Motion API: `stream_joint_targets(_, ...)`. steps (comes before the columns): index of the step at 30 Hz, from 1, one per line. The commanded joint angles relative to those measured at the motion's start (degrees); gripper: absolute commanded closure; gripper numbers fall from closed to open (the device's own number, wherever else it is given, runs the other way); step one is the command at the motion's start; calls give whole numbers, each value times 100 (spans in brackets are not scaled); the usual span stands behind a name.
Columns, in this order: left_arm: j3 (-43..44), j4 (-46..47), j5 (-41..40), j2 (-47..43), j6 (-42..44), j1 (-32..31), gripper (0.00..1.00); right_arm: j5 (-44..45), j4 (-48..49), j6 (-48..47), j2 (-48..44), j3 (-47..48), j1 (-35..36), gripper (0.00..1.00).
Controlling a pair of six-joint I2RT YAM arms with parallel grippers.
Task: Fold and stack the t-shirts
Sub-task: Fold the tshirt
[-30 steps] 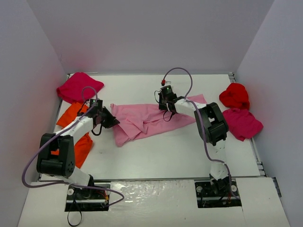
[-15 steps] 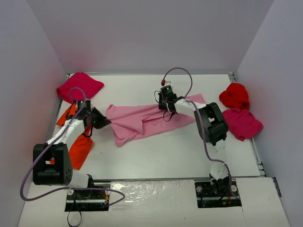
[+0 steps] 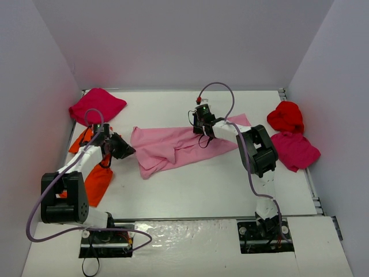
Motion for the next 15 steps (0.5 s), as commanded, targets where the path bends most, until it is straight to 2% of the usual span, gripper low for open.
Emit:
stream_joint_targets(1, 71, 130, 54, -119, 129, 63, 76, 125, -1264, -139, 662, -384, -88, 100)
stream_joint_targets(3, 98, 106, 90, -195, 152, 63, 61, 131, -1264, -140, 669, -384, -88, 100)
stream_joint_targets(6, 119, 53, 118, -359, 166, 63, 33, 134, -1264, -140, 662, -377, -94, 100)
stream_joint_targets(7, 130, 31, 142, -455, 166, 63, 29, 134, -1264, -140, 662, -375, -96, 100)
stream_joint_targets(15, -211, 299, 778, -913, -191, 28, 30, 20, -1264, -104, 627, -375, -88, 100)
